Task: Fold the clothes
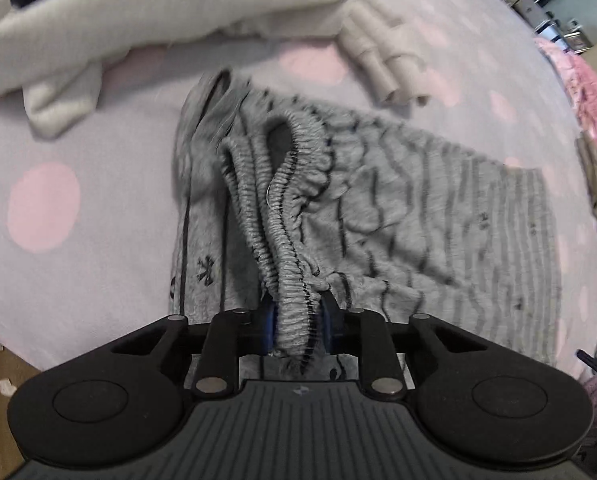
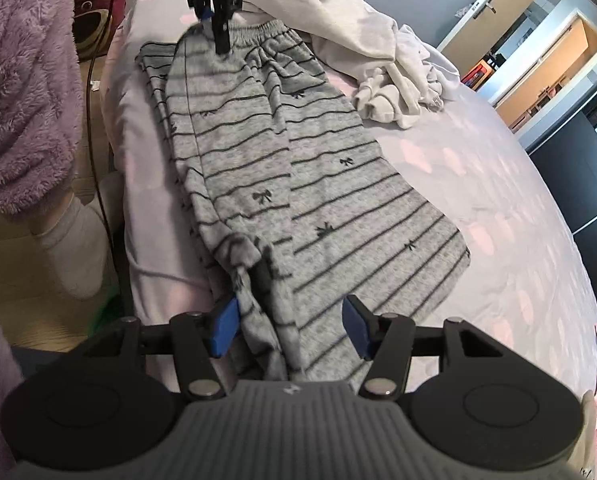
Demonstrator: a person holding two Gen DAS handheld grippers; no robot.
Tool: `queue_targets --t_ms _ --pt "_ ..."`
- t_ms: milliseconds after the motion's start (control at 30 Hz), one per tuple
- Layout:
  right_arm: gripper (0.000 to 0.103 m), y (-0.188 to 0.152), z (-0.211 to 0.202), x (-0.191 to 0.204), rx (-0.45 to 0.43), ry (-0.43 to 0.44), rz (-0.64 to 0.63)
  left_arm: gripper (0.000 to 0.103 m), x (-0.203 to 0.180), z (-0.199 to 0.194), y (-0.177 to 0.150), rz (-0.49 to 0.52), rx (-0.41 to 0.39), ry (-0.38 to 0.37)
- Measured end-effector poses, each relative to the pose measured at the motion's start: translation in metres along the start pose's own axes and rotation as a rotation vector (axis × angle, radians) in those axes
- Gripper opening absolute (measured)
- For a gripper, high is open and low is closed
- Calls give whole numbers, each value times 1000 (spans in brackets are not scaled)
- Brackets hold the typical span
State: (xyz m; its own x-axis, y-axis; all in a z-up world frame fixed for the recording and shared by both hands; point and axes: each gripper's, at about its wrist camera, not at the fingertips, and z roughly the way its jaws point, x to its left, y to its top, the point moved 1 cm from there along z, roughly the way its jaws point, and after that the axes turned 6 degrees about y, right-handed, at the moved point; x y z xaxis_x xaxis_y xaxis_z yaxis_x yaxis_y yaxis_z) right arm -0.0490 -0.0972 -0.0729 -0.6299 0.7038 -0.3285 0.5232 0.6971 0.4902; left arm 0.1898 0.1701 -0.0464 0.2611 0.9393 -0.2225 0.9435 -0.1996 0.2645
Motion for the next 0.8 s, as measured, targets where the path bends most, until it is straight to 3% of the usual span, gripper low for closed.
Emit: queue_targets --t_ms 100,333,433,533,600,800 --pt "62 -6 -9 -6 18 38 2 17 6 -15 -1 -6 -55 2" --pt "62 -22 -19 -18 78 142 42 18 3 18 0 55 36 149" --pt "62 -21 -19 -31 96 133 75 20 -3 18 1 85 39 177" --pt "62 -18 -11 -53 106 104 125 28 1 16 3 81 25 161" --pt "62 -14 -4 -73 102 85 165 42 3 15 4 87 2 158" --pt "62 -3 27 -144 91 22 312 58 7 -12 17 83 -162 94"
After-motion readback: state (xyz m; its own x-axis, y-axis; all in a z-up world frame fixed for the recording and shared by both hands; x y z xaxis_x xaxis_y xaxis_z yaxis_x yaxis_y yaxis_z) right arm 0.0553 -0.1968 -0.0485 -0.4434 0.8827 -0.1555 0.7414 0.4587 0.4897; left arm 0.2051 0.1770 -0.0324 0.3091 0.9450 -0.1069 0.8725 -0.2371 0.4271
